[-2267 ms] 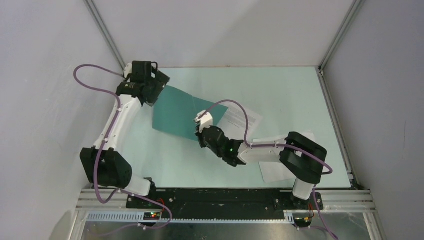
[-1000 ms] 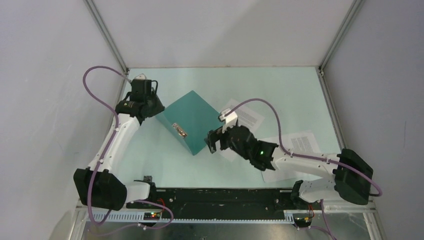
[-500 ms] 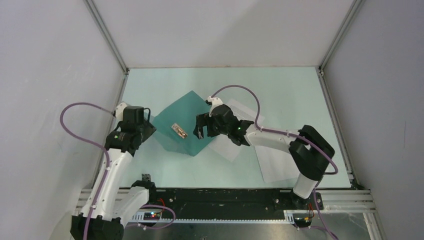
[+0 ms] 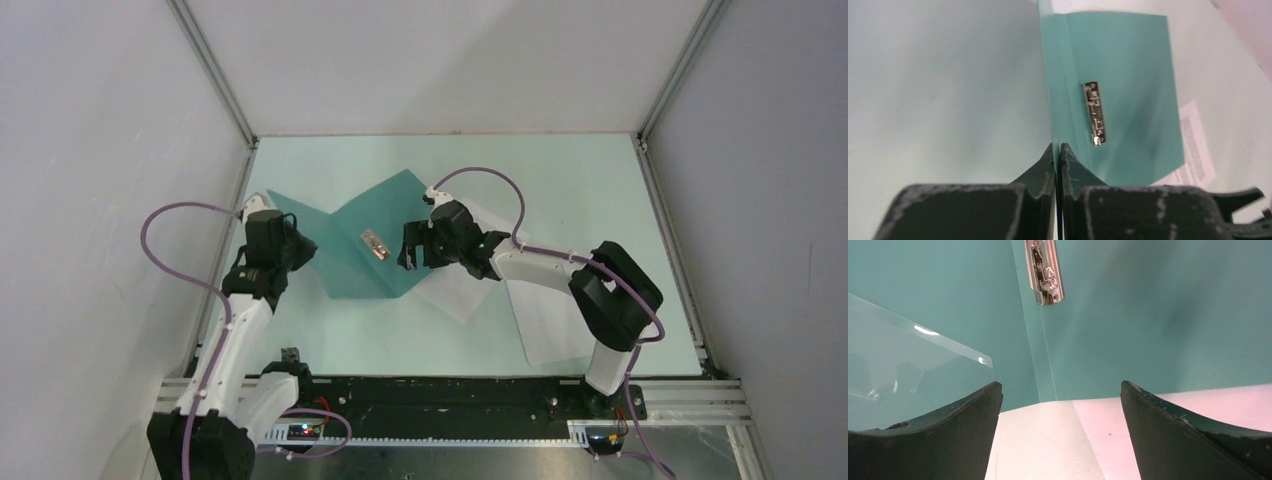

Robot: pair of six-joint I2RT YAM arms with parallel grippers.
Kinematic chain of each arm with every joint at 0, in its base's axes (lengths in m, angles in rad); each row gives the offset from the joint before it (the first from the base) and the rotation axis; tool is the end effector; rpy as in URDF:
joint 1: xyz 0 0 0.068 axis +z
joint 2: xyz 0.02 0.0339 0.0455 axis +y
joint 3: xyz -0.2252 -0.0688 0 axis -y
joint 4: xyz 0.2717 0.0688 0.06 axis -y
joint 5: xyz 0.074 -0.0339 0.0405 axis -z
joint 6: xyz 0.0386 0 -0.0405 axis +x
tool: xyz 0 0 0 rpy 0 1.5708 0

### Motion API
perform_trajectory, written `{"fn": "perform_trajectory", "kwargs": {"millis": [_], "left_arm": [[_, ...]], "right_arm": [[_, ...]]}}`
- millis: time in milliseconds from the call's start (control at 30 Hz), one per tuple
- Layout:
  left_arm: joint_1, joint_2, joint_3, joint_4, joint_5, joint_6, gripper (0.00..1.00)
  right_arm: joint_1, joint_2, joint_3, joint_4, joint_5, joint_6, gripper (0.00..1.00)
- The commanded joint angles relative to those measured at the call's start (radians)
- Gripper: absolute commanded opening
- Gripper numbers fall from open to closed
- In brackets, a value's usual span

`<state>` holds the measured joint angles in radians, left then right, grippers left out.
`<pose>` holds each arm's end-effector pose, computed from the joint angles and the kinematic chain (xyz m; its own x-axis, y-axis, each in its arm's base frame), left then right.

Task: Put the files into the folder

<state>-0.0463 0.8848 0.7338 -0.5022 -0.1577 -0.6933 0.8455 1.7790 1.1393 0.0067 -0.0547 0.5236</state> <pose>0.2440 -0.0052 0.2381 -0.4165 -0.6125 -0.6718 -0.4486 0.7812 -0.4341 0.2711 0.3090 0.1532 -0.7281 -0.0687 -0.6821 -0.4762 0.7664 0.4311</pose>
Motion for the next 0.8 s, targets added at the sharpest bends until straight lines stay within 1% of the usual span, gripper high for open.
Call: {"fn": "perform_trajectory", "kwargs": {"millis": [0, 33, 100, 133, 167, 200, 233, 267, 300, 333, 367, 400, 433, 467, 533, 600, 633, 667, 733, 767], "left_arm": [[0.022, 0.113, 0.032, 0.256, 0.294, 0.126, 0.07], [0.024, 0.132, 0.041, 0.258, 0.333, 0.137, 0.07], [0.038, 0.183, 0.059, 0.258, 0.363, 0.157, 0.08], [0.075, 0.206, 0.062, 0.250, 0.369, 0.150, 0.15], [0.092, 0.210, 0.060, 0.244, 0.370, 0.123, 0.25], [0.126, 0.208, 0.055, 0.217, 0.362, 0.108, 0.44], [0.142, 0.204, 0.055, 0.197, 0.334, 0.086, 0.53], [0.163, 0.191, 0.063, 0.140, 0.306, 0.077, 0.74], [0.172, 0.172, 0.071, 0.107, 0.223, 0.068, 0.82], [0.173, 0.163, 0.094, 0.035, 0.122, 0.066, 0.94], [0.175, 0.145, 0.108, 0.001, 0.069, 0.057, 0.98], [0.174, 0.138, 0.143, -0.073, -0.039, 0.052, 0.99], [0.173, 0.122, 0.164, -0.111, -0.090, 0.035, 0.99], [0.172, 0.114, 0.200, -0.163, -0.173, 0.028, 0.99], [0.172, 0.087, 0.257, -0.212, -0.251, 0.009, 0.99], [0.167, 0.066, 0.311, -0.225, -0.267, 0.006, 0.97], [0.157, 0.067, 0.332, -0.228, -0.261, 0.012, 0.93], [0.146, 0.072, 0.376, -0.229, -0.243, 0.017, 0.91], [0.082, 0.110, 0.453, -0.246, -0.249, 0.032, 0.88], [0.008, 0.147, 0.497, -0.255, -0.254, 0.029, 0.86]], "right_arm": [[-0.030, -0.002, 0.039, -0.002, -0.006, 0.002, 0.92], [-0.032, 0.001, 0.040, -0.002, -0.005, 0.001, 0.92], [-0.039, 0.008, 0.041, -0.001, -0.008, 0.000, 0.92], [-0.041, 0.011, 0.041, 0.000, -0.010, 0.001, 0.92], [-0.041, 0.015, 0.042, 0.005, -0.014, 0.002, 0.92], [-0.042, 0.017, 0.041, 0.007, -0.016, 0.003, 0.92], [-0.041, 0.021, 0.041, 0.010, -0.018, 0.004, 0.92], [-0.037, 0.024, 0.040, 0.011, -0.020, 0.005, 0.92], [-0.033, 0.025, 0.040, 0.012, -0.020, 0.006, 0.92], [-0.033, 0.027, 0.040, 0.009, -0.020, 0.007, 0.92], [-0.032, 0.029, 0.040, 0.008, -0.022, 0.011, 0.92], [-0.032, 0.031, 0.040, 0.005, -0.025, 0.012, 0.92], [-0.031, 0.032, 0.040, 0.003, -0.025, 0.017, 0.92], [-0.031, 0.033, 0.041, 0.001, -0.025, 0.018, 0.92], [-0.027, 0.040, 0.044, -0.001, -0.021, 0.019, 0.91], [-0.013, 0.058, 0.070, -0.030, -0.011, 0.013, 0.91], [-0.002, 0.068, 0.081, -0.041, -0.009, 0.011, 0.91], [0.004, 0.088, 0.107, -0.060, -0.001, 0.011, 0.90], [0.024, 0.113, 0.150, -0.098, 0.026, 0.008, 0.89], [0.035, 0.119, 0.173, -0.109, 0.036, 0.005, 0.88]]}}
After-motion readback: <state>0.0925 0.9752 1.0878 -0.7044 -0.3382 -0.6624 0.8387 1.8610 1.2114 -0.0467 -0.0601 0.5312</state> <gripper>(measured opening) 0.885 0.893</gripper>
